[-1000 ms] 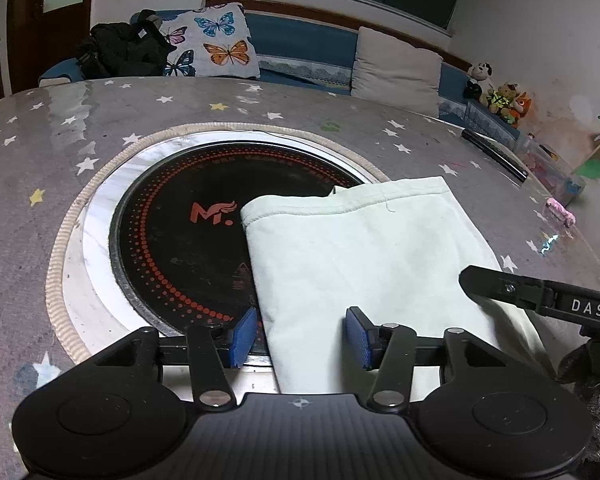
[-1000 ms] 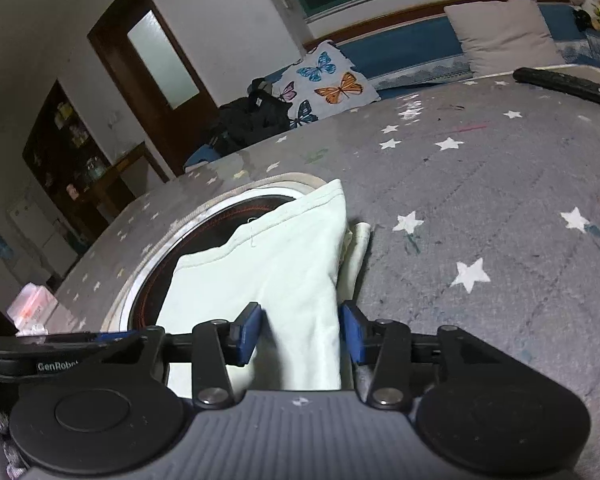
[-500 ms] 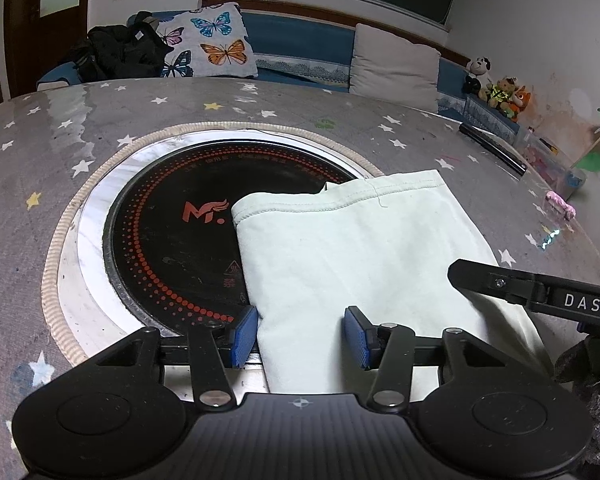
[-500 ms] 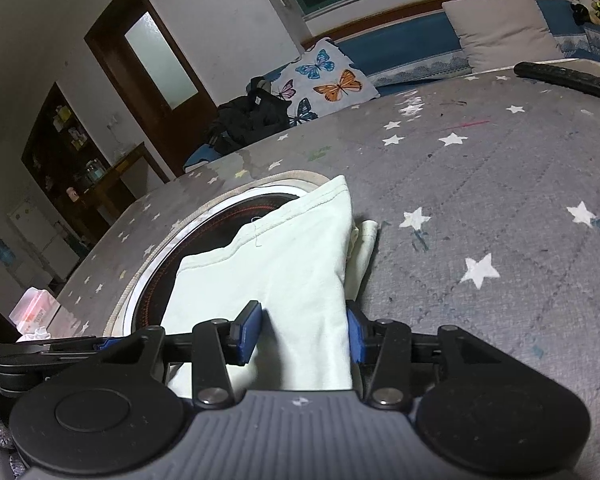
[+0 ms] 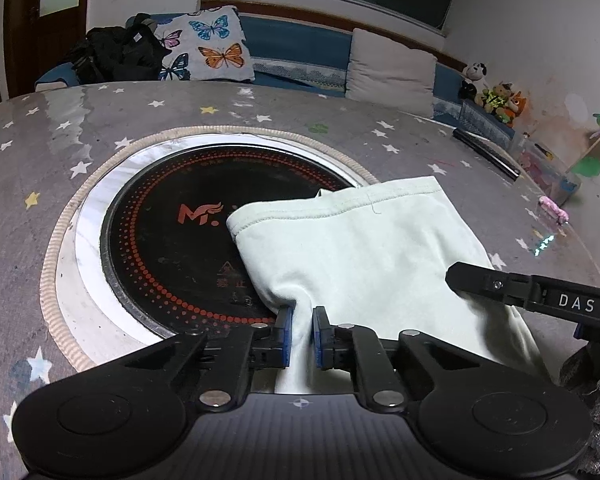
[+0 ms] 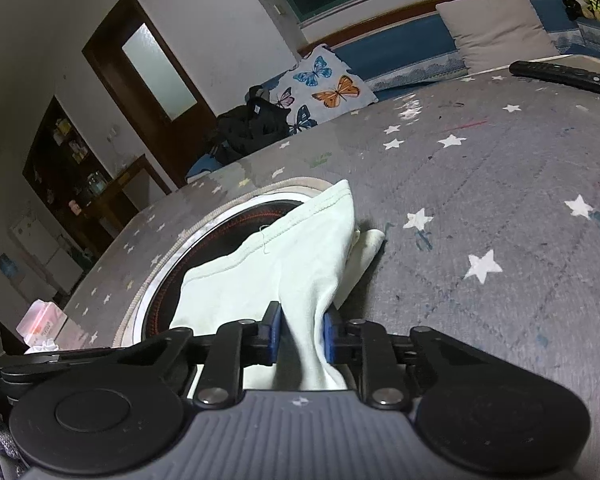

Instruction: Fold clothes

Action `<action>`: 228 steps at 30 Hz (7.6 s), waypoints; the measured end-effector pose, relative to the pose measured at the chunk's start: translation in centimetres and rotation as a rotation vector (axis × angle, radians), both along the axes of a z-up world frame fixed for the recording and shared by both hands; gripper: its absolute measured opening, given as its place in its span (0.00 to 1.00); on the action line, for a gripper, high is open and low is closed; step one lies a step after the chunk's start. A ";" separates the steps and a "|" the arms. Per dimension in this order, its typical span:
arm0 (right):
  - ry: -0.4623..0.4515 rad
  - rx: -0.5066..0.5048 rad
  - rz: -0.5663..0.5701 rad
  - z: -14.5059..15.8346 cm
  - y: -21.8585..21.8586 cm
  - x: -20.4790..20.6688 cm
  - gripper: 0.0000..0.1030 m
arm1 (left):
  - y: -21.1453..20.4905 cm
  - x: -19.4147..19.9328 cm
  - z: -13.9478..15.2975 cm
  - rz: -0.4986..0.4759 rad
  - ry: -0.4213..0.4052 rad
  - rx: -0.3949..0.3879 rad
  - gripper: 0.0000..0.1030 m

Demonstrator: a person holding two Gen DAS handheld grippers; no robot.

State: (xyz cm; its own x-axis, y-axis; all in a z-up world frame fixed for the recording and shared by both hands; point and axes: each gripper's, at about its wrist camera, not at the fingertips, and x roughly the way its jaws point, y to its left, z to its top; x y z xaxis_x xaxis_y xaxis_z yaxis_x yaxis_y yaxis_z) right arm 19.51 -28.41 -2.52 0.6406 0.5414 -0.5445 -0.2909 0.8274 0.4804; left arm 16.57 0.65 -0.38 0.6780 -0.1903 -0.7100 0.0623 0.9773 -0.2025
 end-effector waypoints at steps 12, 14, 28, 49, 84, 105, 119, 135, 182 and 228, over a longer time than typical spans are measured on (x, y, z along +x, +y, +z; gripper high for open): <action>-0.019 -0.012 -0.045 -0.1 -0.9 -2.1 0.25 | -1.1 -0.9 0.1 -0.028 -0.010 0.028 0.16; -0.023 -0.015 -0.050 -0.2 -0.8 -2.0 0.27 | -1.1 -0.8 0.0 -0.030 -0.006 0.027 0.31; -0.027 0.066 -0.062 -0.2 -1.9 -2.4 0.15 | -2.2 -0.8 1.2 -0.063 -0.020 0.007 0.08; -0.184 -0.020 -0.209 6.4 -10.8 -4.1 0.15 | -14.0 1.7 6.9 -0.238 -0.114 0.007 0.08; -0.106 -0.128 -0.270 4.1 -18.0 0.8 0.14 | -21.5 7.7 3.5 -0.262 -0.001 0.052 0.08; -0.040 -0.161 -0.309 1.3 -18.8 1.2 0.26 | -21.0 8.2 1.0 -0.236 0.048 0.097 0.17; -0.180 -0.179 -0.330 3.9 -17.8 -0.3 0.38 | -20.0 8.0 0.6 -0.210 0.042 0.129 0.48; -0.066 -0.182 -0.306 0.7 -17.9 2.6 0.38 | -19.3 8.8 1.0 -0.196 0.031 0.121 0.62; -0.169 -0.498 -0.074 1.4 -10.6 4.0 0.74 | -18.3 15.3 -0.7 -0.150 0.006 0.227 0.72; -0.209 -0.403 -0.062 1.4 -12.6 -9.0 1.00 | -16.3 9.5 0.1 -0.174 -0.057 0.188 0.80</action>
